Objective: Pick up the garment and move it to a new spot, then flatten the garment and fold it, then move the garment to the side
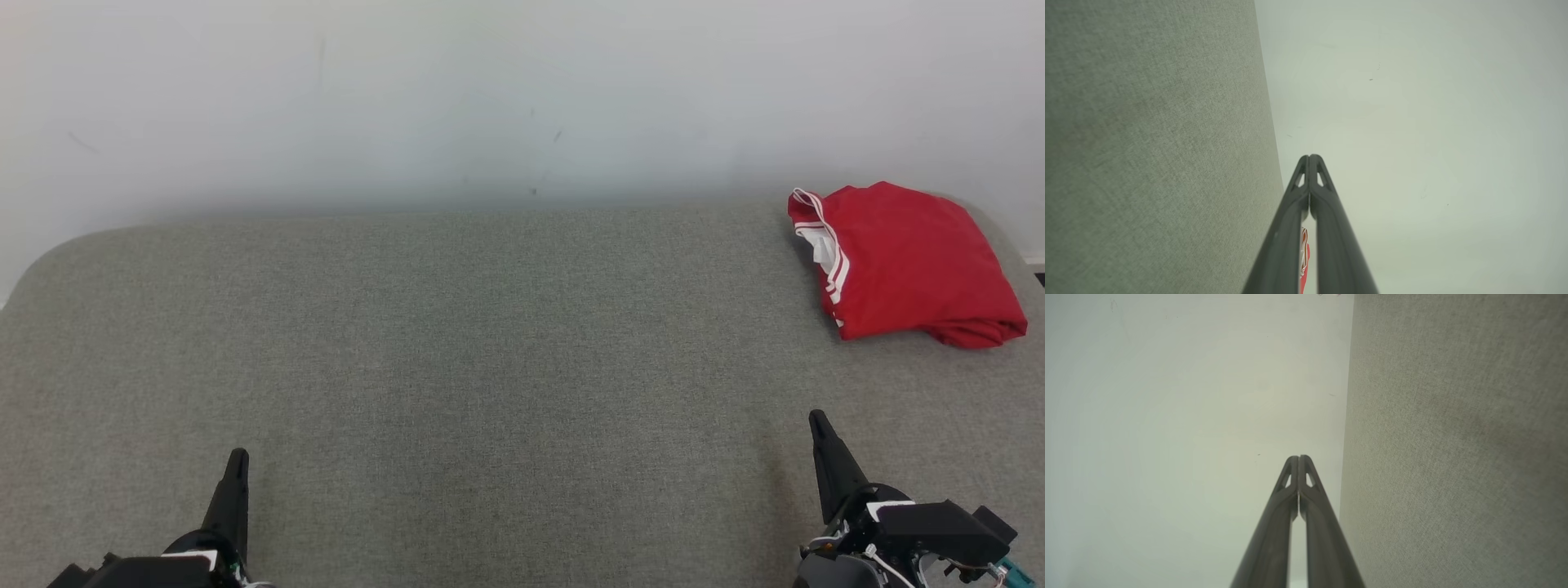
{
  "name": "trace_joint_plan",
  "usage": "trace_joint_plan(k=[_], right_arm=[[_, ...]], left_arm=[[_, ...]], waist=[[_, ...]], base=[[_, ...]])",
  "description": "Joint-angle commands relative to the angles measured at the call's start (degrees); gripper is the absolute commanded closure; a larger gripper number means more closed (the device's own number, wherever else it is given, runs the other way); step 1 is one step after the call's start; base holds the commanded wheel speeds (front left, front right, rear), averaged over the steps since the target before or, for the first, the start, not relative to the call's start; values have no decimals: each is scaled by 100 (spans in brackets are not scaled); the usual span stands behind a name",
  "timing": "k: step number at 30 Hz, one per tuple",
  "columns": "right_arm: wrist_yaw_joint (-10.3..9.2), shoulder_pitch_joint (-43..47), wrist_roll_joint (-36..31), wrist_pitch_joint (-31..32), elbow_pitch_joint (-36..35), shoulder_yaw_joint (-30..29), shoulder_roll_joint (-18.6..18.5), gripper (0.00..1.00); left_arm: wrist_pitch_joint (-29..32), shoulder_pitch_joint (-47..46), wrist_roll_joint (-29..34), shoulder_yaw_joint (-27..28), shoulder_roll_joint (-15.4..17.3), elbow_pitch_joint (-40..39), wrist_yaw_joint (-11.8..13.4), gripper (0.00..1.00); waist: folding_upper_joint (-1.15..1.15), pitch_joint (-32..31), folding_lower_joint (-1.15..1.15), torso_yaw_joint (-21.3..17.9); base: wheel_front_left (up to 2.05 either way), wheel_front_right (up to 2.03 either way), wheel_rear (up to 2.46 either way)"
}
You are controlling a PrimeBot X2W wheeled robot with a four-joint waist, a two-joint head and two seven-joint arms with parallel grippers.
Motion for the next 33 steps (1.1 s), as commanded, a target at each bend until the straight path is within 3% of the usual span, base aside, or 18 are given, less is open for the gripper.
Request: trace_joint_plan(k=[1,33], right_arm=[[-12,-32,10,16,-10,-4,12,100],[-12,-32,10,16,-10,-3,12,100]], left_arm=[[1,-57,-28,15,-8,3,-23,100],[0,-57,-28,15,-8,2,-23,100]], waist=[[0,0,0,0],[0,0,0,0]], base=[[0,0,0],[0,0,0]])
